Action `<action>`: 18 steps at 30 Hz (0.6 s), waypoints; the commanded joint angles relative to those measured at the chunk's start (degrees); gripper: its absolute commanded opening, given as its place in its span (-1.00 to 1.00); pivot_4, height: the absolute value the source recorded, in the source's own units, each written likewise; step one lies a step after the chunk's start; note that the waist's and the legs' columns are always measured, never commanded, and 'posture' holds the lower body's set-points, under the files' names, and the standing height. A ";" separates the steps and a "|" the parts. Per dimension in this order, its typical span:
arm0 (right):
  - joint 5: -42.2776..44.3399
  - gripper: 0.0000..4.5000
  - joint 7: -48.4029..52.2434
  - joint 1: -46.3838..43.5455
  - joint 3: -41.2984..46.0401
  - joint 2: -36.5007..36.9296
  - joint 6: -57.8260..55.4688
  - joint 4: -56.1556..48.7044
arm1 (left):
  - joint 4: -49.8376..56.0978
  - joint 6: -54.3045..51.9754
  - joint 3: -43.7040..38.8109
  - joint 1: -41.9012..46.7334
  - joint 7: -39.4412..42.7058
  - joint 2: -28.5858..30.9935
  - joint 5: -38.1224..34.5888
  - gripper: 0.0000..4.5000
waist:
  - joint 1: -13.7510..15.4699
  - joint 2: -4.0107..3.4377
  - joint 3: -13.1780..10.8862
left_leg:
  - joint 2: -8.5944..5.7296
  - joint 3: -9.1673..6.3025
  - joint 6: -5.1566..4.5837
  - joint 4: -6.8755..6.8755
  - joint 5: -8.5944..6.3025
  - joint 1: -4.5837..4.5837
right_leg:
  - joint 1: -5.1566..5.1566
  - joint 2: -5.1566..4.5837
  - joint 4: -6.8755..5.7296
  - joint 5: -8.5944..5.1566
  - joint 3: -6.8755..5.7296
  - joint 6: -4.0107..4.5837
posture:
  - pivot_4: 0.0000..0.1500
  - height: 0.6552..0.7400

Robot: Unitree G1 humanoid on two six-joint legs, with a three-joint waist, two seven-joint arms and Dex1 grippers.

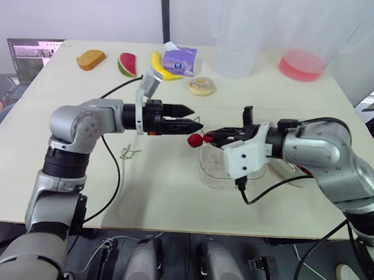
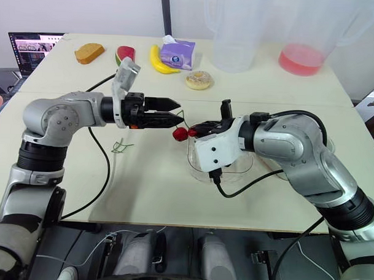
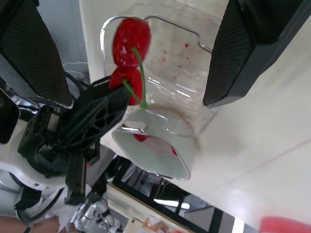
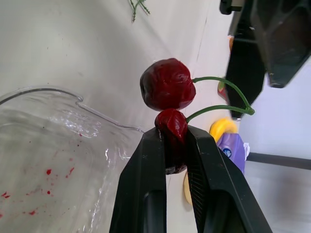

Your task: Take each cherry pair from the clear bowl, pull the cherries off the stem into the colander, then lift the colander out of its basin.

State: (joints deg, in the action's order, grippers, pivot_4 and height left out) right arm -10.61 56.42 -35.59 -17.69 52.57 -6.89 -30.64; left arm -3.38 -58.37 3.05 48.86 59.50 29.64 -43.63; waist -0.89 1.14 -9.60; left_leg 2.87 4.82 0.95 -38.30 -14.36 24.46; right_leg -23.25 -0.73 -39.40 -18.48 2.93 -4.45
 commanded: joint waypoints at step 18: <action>-0.20 -0.93 3.03 0.18 2.08 -0.95 1.32 -2.18 | -3.06 -0.99 2.10 3.29 4.06 -1.31 1.39 -0.52 | 0.08 0.00 0.00 | -0.01 -0.01 0.01 0.00 0.01 0.00 | 0.01 -0.01 0.00 0.00 0.00 0.00 | 1.00 1.00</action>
State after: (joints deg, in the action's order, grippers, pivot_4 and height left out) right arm -10.99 59.30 -34.90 -17.66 51.96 -5.81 -31.06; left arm -6.78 -60.31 5.62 50.46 62.61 28.04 -42.46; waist -0.81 1.14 -9.61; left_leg 2.86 4.81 0.96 -38.31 -14.36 24.46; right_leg -23.24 -0.74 -39.41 -18.48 2.93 -4.45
